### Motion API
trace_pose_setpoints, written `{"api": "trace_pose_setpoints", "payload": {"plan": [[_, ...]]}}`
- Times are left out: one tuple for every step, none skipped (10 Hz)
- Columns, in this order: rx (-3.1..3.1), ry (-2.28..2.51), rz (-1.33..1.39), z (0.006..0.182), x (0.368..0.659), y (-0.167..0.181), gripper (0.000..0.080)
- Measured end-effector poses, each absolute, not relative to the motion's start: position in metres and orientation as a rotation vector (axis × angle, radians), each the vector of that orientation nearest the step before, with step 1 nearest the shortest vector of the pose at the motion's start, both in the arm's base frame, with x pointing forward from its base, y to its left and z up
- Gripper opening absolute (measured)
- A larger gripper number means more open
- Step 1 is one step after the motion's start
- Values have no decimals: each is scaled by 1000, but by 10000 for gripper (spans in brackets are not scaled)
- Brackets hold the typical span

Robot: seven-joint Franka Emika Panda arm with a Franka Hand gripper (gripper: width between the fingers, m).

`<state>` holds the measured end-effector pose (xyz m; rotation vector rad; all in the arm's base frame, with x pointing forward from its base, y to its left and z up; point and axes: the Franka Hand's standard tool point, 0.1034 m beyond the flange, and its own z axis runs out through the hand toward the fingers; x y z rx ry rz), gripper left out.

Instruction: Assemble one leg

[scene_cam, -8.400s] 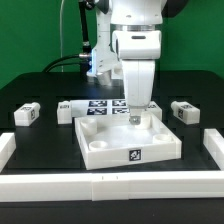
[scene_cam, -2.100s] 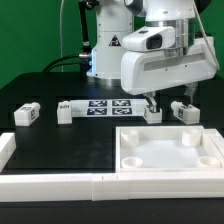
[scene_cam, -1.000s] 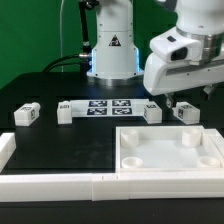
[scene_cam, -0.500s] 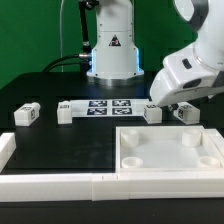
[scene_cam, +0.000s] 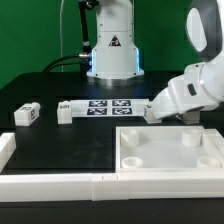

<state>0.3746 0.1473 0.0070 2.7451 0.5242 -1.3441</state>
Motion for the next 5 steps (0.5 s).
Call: {"api": "trace_pose_setpoints", "payload": {"plan": [[2748,531,-1341,6,375,147,649],[2752,530,-1337,6,376,147,649],[2752,529,-1337,6,376,147,649],[2752,529,-1337,6,376,147,525],[2752,529,-1337,6,376,147,525]]}}
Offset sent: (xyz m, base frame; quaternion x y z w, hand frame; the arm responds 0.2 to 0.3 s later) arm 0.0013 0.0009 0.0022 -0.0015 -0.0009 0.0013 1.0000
